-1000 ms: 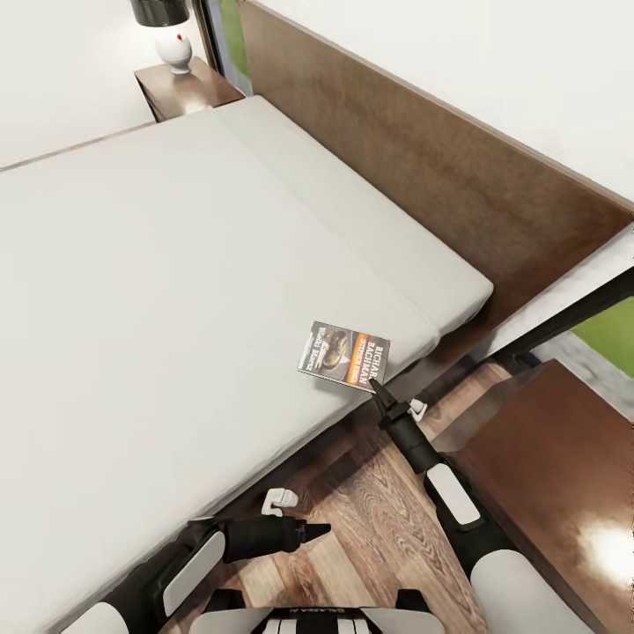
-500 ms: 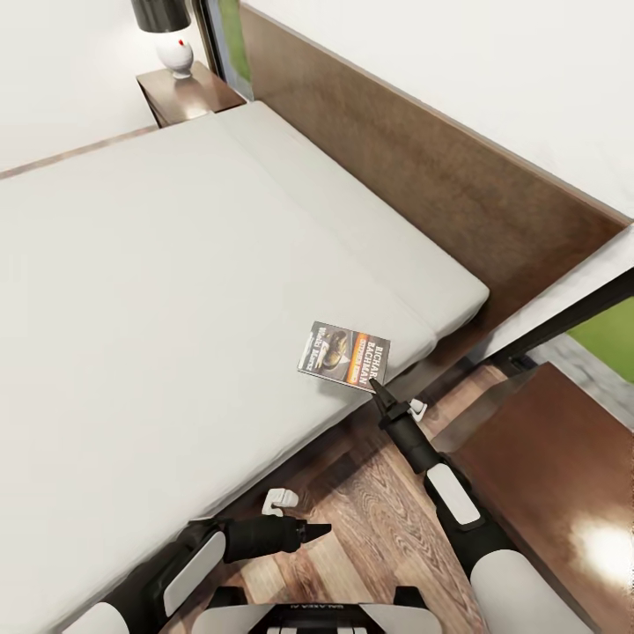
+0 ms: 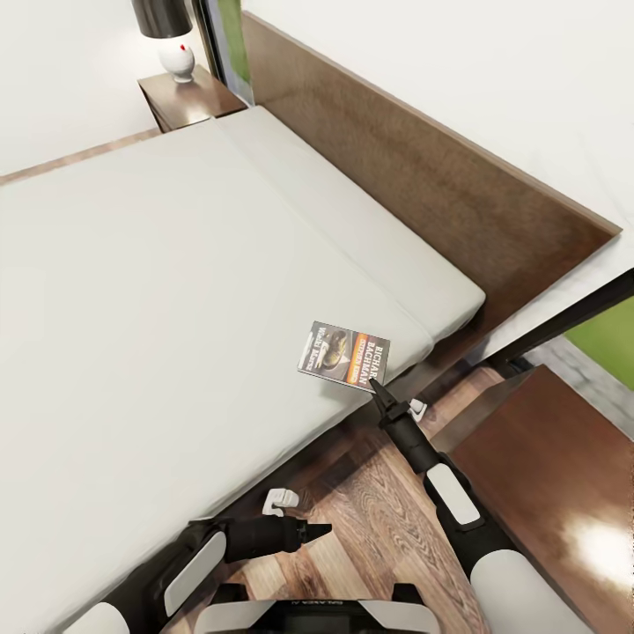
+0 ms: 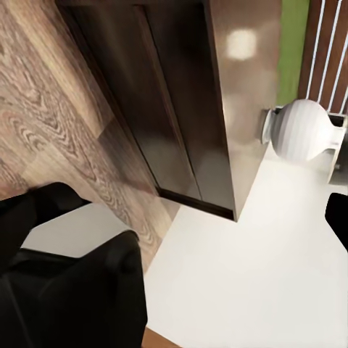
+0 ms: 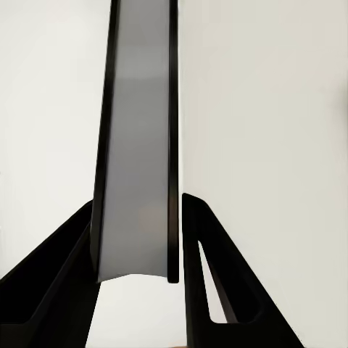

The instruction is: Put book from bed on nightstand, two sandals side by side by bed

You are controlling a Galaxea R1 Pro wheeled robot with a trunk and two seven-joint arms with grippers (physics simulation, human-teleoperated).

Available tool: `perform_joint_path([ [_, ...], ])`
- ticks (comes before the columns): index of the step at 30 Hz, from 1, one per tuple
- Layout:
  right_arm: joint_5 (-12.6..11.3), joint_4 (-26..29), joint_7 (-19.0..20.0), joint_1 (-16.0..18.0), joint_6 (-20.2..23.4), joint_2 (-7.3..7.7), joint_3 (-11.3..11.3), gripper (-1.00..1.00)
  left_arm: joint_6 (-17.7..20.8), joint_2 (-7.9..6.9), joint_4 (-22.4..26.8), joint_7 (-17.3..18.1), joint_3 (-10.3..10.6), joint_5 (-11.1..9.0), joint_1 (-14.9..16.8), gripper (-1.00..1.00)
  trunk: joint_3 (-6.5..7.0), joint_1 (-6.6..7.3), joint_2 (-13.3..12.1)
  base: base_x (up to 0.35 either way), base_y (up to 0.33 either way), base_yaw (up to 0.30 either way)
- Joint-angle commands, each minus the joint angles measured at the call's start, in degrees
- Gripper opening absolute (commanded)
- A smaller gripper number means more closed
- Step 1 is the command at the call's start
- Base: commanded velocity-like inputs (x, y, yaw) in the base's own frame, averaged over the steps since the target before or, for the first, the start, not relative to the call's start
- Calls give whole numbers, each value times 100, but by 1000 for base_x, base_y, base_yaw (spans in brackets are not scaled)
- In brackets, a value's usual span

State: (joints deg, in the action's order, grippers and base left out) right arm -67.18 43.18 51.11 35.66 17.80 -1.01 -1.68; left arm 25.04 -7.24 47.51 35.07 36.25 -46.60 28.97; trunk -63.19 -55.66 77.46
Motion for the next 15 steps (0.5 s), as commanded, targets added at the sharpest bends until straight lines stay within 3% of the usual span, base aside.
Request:
perform_joint_path([
  [1,-58,-3,6,2,48,1,-9,-100,45,-5,4,-9,14,-60,4,100,16,22,-40,0,0,0],
  [15,-58,-1,5,2,48,4,-14,-100,36,-8,4,-9,14,-60,4,100,267,330,-601,0,0,0],
])
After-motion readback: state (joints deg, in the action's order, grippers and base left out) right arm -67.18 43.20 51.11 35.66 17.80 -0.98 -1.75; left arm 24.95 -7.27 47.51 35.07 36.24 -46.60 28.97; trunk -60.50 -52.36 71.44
